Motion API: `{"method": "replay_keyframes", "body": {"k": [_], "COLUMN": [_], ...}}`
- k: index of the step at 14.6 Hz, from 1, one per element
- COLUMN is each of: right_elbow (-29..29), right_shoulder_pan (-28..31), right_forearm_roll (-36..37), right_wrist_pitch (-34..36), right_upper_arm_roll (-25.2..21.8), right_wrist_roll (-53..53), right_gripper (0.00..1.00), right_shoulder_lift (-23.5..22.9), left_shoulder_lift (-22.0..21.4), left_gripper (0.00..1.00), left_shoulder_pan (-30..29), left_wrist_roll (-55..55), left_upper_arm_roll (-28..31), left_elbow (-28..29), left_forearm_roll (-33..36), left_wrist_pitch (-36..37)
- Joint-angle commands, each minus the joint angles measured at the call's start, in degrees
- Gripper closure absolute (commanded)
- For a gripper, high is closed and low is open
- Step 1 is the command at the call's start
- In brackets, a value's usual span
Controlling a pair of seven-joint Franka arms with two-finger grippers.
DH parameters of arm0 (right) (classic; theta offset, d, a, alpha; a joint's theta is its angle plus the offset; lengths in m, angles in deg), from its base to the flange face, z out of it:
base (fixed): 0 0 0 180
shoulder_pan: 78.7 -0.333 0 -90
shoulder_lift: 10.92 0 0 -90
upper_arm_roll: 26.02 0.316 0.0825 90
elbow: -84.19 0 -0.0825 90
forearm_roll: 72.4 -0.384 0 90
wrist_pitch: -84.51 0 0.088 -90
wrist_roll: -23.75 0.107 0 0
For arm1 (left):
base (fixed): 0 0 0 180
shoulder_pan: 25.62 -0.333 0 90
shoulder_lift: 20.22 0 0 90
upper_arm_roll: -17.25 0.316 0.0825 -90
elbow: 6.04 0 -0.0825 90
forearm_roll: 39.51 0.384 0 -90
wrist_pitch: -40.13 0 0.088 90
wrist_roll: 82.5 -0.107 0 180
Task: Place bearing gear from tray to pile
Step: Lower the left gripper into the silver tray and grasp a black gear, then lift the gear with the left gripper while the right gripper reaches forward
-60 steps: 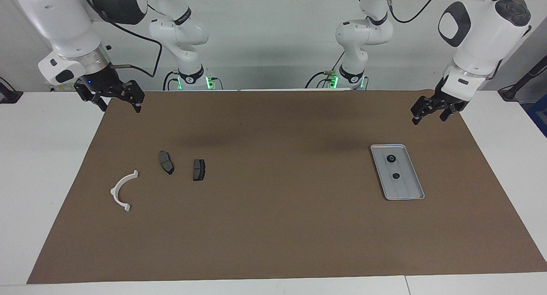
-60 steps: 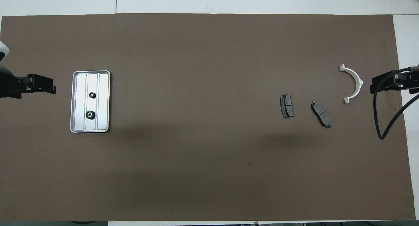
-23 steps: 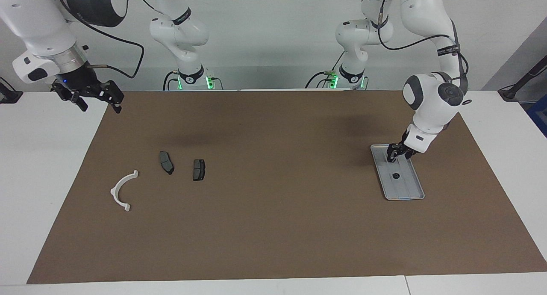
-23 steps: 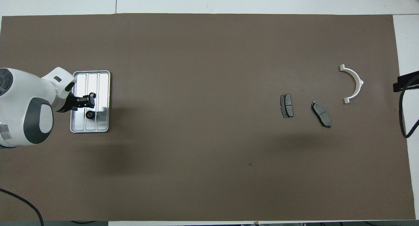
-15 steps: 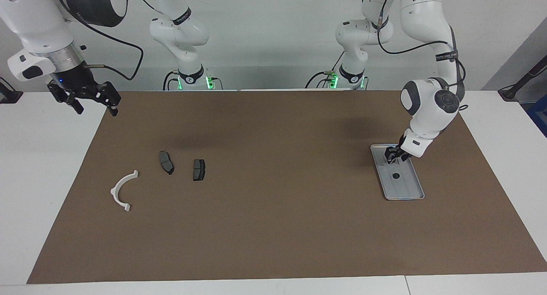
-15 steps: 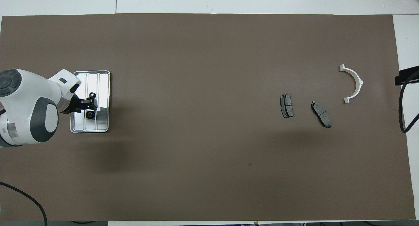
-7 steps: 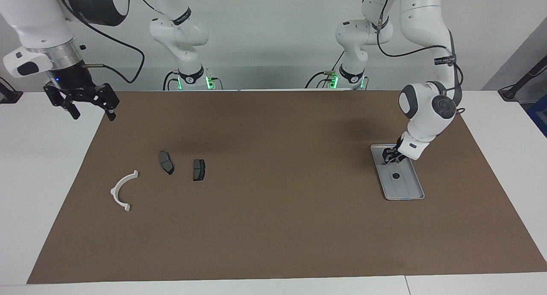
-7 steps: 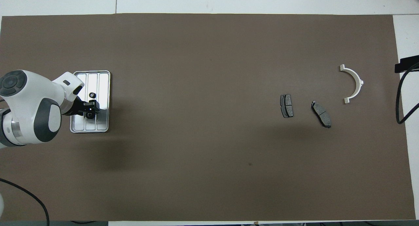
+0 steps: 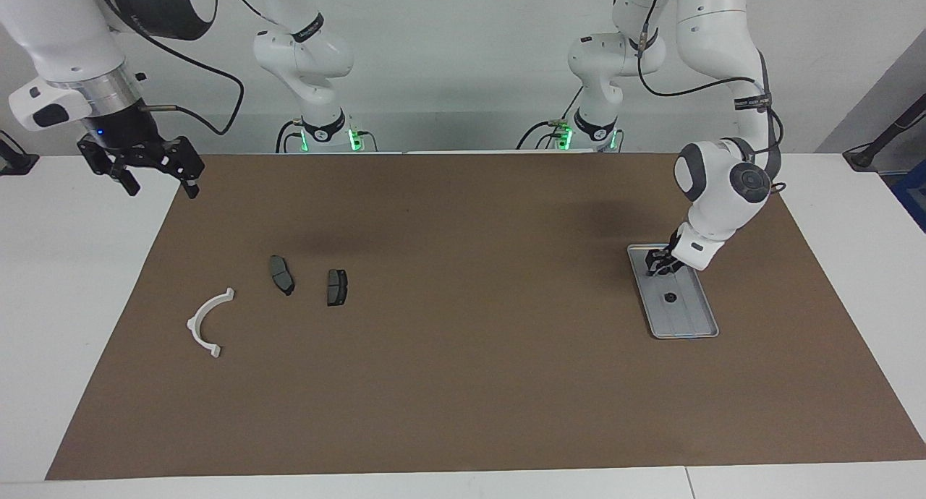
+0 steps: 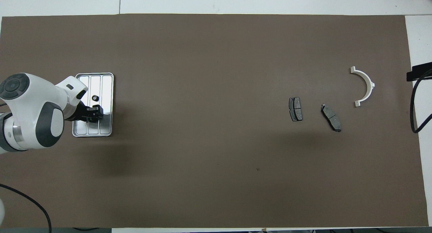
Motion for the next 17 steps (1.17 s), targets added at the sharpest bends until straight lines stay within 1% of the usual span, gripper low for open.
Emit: {"method": "replay_keyframes", "body": {"k": [1,4,5,6,7,8,10,13,15,17], "right_elbow": [-0.52,-1.05,-1.05,-1.22,-2.01,-2.97,-2.9,-4.12,-5.09,-6.75], "right_shoulder_pan": [0.13,0.13,0.13,0.13,0.13,0.04,-1.18,-1.45,-1.19,-1.36], "right_forearm_roll": [-0.92,-0.92,-0.92,-0.92,-0.92,-1.01,-1.01,-1.01,-1.01,-1.1], "right_wrist_pitch": [0.95,-0.01,-0.01,0.16,0.34,0.6,0.69,0.87,0.26,-0.97], "right_upper_arm_roll": [0.38,0.64,0.56,0.64,0.64,0.73,0.82,0.82,0.82,0.82], "right_wrist_roll": [0.29,0.03,-0.06,-0.06,-0.06,0.03,0.21,0.21,-0.06,0.29], "right_gripper": [0.0,0.0,0.0,0.0,0.0,0.0,0.0,0.0,0.0,0.0], "right_shoulder_lift": [0.31,0.05,-0.04,0.05,0.39,0.92,1.01,1.54,1.98,2.68], "left_shoulder_lift": [-1.17,-1.17,-1.17,-1.17,-1.09,-0.91,-0.74,-0.39,0.14,1.28], "left_gripper": [0.43,0.69,0.87,1.0,1.0,1.0,1.0,1.0,1.0,1.0], "left_shoulder_pan": [0.28,0.28,0.36,0.36,0.19,0.36,1.76,8.51,15.0,19.68], "left_wrist_roll": [0.12,0.29,0.55,0.64,0.64,0.73,5.27,17.47,28.36,34.28], "left_upper_arm_roll": [0.27,0.27,0.27,0.27,0.27,0.18,-0.17,-0.17,-0.09,-0.09], "left_elbow": [1.68,1.77,1.77,1.69,0.9,-1.19,-7.07,-12.98,-15.27,-17.46], "left_forearm_roll": [0.69,0.69,0.69,0.69,0.52,0.17,-0.1,-3.43,-4.67,-5.11], "left_wrist_pitch": [0.09,0.26,0.44,0.53,1.14,3.32,8.68,12.56,12.14,11.61]}}
